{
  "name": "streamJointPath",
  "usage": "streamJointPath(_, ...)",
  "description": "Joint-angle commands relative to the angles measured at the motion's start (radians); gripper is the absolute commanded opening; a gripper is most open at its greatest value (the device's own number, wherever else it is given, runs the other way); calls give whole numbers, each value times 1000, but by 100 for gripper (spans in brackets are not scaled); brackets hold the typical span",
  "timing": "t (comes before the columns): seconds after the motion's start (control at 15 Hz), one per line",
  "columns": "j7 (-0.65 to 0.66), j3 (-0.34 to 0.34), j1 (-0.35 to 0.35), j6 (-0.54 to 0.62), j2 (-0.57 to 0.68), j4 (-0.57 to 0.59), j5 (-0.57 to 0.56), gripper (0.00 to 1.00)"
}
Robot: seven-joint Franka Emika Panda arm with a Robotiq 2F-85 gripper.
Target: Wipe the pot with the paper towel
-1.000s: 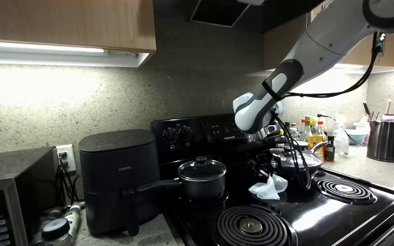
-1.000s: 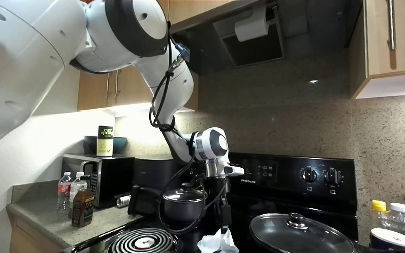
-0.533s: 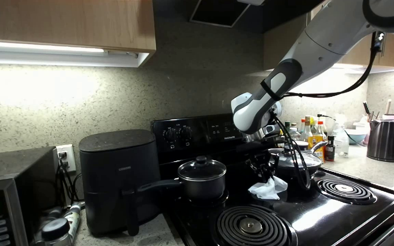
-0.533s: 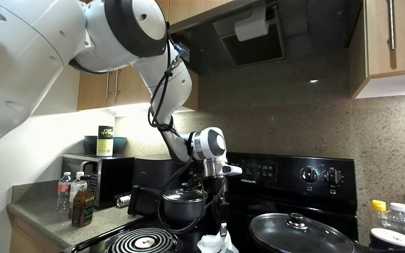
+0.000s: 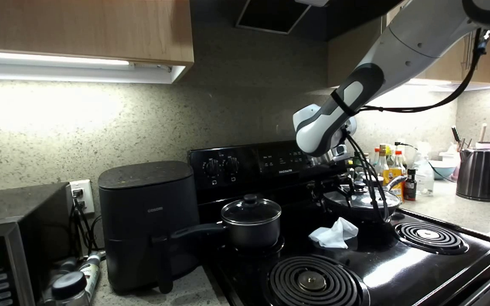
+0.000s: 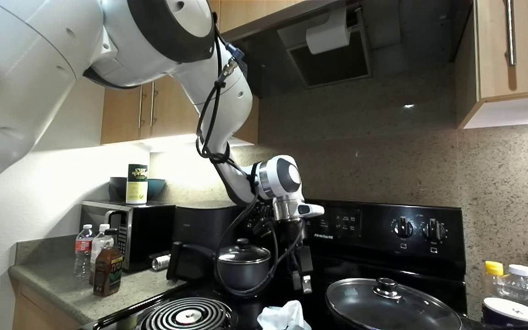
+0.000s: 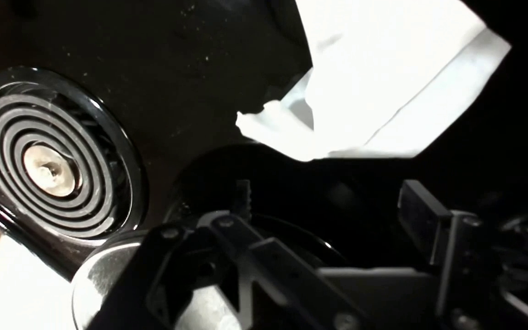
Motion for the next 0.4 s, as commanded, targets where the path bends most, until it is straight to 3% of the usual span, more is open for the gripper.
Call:
streamJointPath(0.0, 38, -12, 7, 37, -100, -76, -37, 100)
streamJointPath(0.07, 55, -13, 7, 39, -112, -79, -39, 100)
streamJointPath(0.13, 15, -1, -6, 3, -48, -11, -16, 100)
streamJointPath(0.33, 28, 1, -9, 5, -82, -30, -20, 100)
